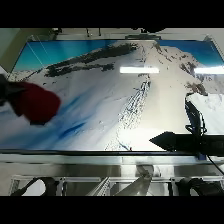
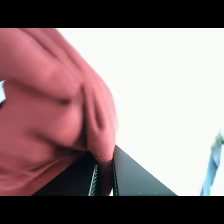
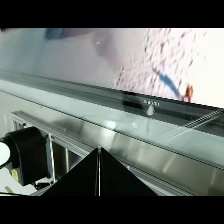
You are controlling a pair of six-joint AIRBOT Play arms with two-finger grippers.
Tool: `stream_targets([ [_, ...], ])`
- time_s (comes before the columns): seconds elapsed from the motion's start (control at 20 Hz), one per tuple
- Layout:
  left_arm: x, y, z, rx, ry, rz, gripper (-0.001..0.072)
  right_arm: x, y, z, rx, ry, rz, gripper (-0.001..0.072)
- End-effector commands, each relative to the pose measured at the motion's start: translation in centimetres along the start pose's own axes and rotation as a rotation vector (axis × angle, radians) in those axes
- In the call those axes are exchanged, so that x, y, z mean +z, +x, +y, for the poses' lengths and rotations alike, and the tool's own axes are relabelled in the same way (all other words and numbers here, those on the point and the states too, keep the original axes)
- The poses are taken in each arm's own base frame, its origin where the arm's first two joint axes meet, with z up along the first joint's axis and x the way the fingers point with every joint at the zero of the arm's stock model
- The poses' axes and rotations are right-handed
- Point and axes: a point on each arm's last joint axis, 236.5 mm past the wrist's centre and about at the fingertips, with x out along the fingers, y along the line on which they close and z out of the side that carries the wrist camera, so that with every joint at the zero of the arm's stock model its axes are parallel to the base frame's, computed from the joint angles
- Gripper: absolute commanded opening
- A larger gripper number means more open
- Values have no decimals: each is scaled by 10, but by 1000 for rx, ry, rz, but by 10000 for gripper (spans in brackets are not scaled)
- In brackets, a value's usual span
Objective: Fold the shirts.
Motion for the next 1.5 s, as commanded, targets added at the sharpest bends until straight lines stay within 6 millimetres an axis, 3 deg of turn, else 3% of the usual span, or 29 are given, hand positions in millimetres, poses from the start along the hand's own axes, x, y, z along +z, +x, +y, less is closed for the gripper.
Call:
stream_targets([
  [0.0,-46,46,-118,-158,259,26,21,0,0,0,0,0,2,21],
  [0.15,-98,98,-155,-200,365,123,21,0,0,0,0,0,1,21],
  [0.25,-137,128,-164,-214,396,241,23,1,0,2,7,2,-5,21],
  [0.3,-153,141,-161,-203,410,293,158,2,0,2,7,2,-9,21],
  [0.35,-164,152,-155,-189,414,336,469,2,0,1,6,1,-9,21],
  [0.4,-169,158,-148,-171,410,374,720,5,0,1,6,1,-19,26],
  [0.45,-169,158,-140,-150,412,411,713,8,0,2,6,-8,-34,31],
  [0.5,-165,155,-129,-123,416,446,713,12,0,2,6,-21,-50,132],
  [0.55,-160,149,-118,-96,417,482,712,19,-1,2,7,-40,-80,398],
  [0.6,-154,142,-106,-68,409,502,712,29,-2,3,7,-63,-124,504],
  [0.75,-144,138,-56,20,327,513,712,72,-1,-6,-29,-163,-268,503],
  [0.95,-184,154,10,96,183,569,710,100,37,-56,-137,-158,-229,503],
  [1.05,-211,162,17,60,192,602,709,108,63,-83,-184,-160,-151,502],
  [1.15,-230,176,17,27,204,590,693,121,88,-96,-183,-168,-83,503],
  [1.35,-264,199,37,89,248,546,692,153,136,-84,-85,-216,-21,502],
  [1.45,-269,207,38,98,253,512,692,165,154,-80,-75,-231,-5,502],
])
